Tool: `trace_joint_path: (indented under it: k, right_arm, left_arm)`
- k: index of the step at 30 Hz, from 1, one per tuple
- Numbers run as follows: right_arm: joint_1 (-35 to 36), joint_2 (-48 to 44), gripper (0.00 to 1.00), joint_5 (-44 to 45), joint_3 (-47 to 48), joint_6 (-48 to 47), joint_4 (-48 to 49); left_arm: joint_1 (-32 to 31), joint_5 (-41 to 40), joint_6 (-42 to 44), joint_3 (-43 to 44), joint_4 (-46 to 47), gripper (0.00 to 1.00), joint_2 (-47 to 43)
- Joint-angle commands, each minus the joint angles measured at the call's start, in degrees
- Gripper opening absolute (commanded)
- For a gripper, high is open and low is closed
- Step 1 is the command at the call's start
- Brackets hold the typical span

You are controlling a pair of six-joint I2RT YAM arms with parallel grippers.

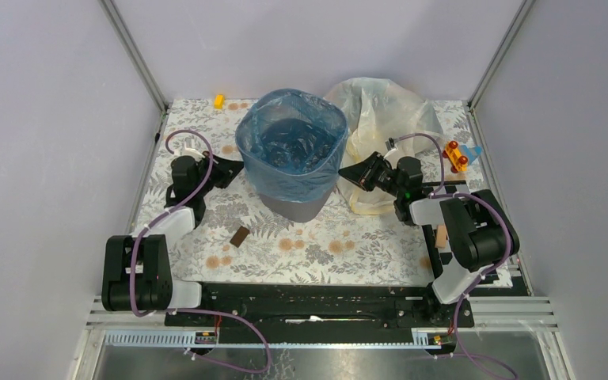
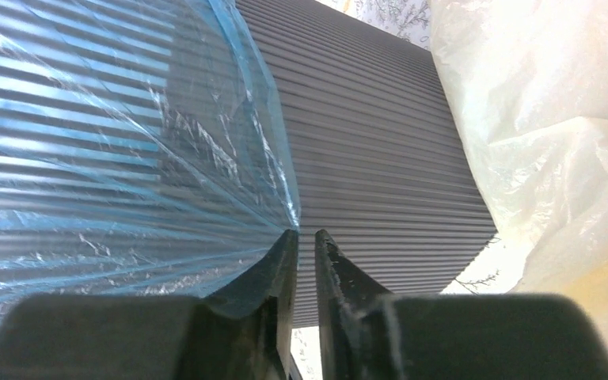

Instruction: Put the trash bags into the trash bin

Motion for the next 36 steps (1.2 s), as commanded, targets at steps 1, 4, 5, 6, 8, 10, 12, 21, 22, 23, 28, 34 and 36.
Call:
trace_joint_path:
  k: [1, 4, 5, 6, 8, 10, 12, 21, 22, 23, 28, 34, 36]
  right_arm:
    - [0.0, -2.5, 0.29, 1.9, 0.6, -3.3, -2.5]
    - [-0.9, -7.0, 0.35, 3.4, 0.6, -6.1, -6.7]
    - [-1.4, -8.4, 0.37, 3.8, 0.7, -7.1, -8.3]
    - [-1.9, -9.8, 0.4, 4.2, 1.0, -8.2, -10.2]
    - [-2.9, -12.6, 0.46, 5.2, 1.6, -10.3, -13.7]
    - [-3.8, -15.4, 0.52, 6.6, 2.3, -12.5, -17.3]
    - [-4.9, -18.2, 0.55, 8.0, 4.0, -15.8, -22.0]
    - [-5.1, -25.3, 0.76, 10.1, 27.8, -39.8, -53.4]
    - [-5.1, -24.5, 0.77, 9.2, 31.3, -41.5, -56.1]
    - [-5.0, -23.4, 0.77, 7.7, 34.5, -42.9, -57.7]
    - [0.8, -13.8, 0.8, 8.2, 54.5, -55.5, -75.4]
    - [12.8, -3.3, 0.23, 12.2, 72.0, -66.2, -88.5]
    - [16.2, 1.5, 0.0, 14.1, 78.5, -66.9, -93.7]
  left_arm:
    - [0.1, -1.0, 1.7, -0.4, 1.6, 0.0, -0.8]
    - [0.1, -4.6, 2.7, -0.2, -2.5, 0.01, -3.9]
    - [0.0, -6.4, 3.1, -0.4, -3.8, 0.04, -5.6]
    - [0.1, -8.0, 3.3, -0.4, -5.1, 0.08, -7.3]
    - [0.1, -10.5, 3.9, 0.0, -7.8, 0.18, -10.6]
    - [0.1, -12.4, 4.7, 1.2, -11.0, 0.28, -12.5]
    - [0.4, -14.0, 5.8, 3.1, -15.0, 0.37, -14.2]
    - [0.6, -15.2, 13.5, 17.2, -24.6, 0.88, -17.1]
    - [0.6, -15.1, 14.5, 19.3, -24.8, 0.91, -16.5]
    - [0.6, -14.8, 15.5, 21.5, -25.2, 0.93, -15.7]
    - [-0.2, -7.6, 20.5, 31.7, -26.3, 0.94, -9.2]
    - [-5.2, -6.5, 25.9, 42.3, -32.4, 0.91, -1.6]
    - [-6.2, -7.0, 26.5, 44.2, -33.2, 0.9, 0.2]
